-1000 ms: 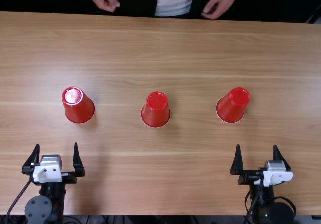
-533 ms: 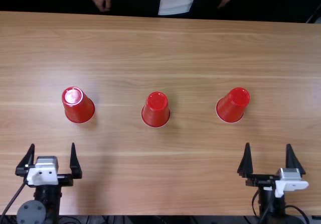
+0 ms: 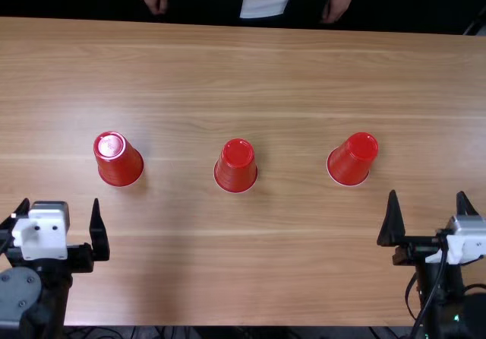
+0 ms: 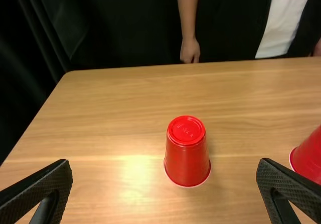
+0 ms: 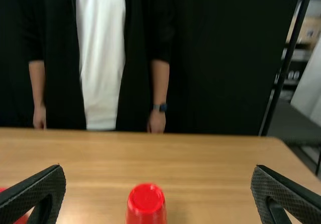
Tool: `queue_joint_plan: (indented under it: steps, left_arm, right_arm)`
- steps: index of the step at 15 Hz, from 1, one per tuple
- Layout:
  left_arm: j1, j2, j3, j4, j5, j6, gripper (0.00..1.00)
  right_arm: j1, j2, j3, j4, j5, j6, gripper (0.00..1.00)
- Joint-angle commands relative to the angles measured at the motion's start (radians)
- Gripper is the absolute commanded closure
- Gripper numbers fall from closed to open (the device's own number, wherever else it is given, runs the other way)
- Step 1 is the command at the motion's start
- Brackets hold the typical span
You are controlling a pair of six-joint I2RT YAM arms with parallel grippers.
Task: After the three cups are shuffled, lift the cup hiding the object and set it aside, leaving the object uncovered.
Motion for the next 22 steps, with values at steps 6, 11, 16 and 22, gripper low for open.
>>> queue_joint_plan:
  steps: [6, 11, 16, 22]
  left_arm:
    - [0.026, 0.266, 0.341, -0.271, -0.004, 0.003, 0.00]
    - [0.026, 0.463, 0.562, -0.492, -0.003, -0.019, 0.00]
    - [0.016, 0.595, 0.657, -0.630, 0.014, -0.128, 0.00]
    - [0.018, 0.707, 0.680, -0.663, 0.014, -0.129, 0.00]
  right_arm:
    - [-0.008, 0.257, 0.346, -0.382, 0.004, -0.009, 0.00]
    - [0.024, 0.378, 0.486, -0.576, -0.001, -0.005, 0.00]
    - [0.047, 0.470, 0.561, -0.730, -0.007, 0.004, 0.00]
    - [0.056, 0.510, 0.584, -0.804, -0.016, 0.024, 0.00]
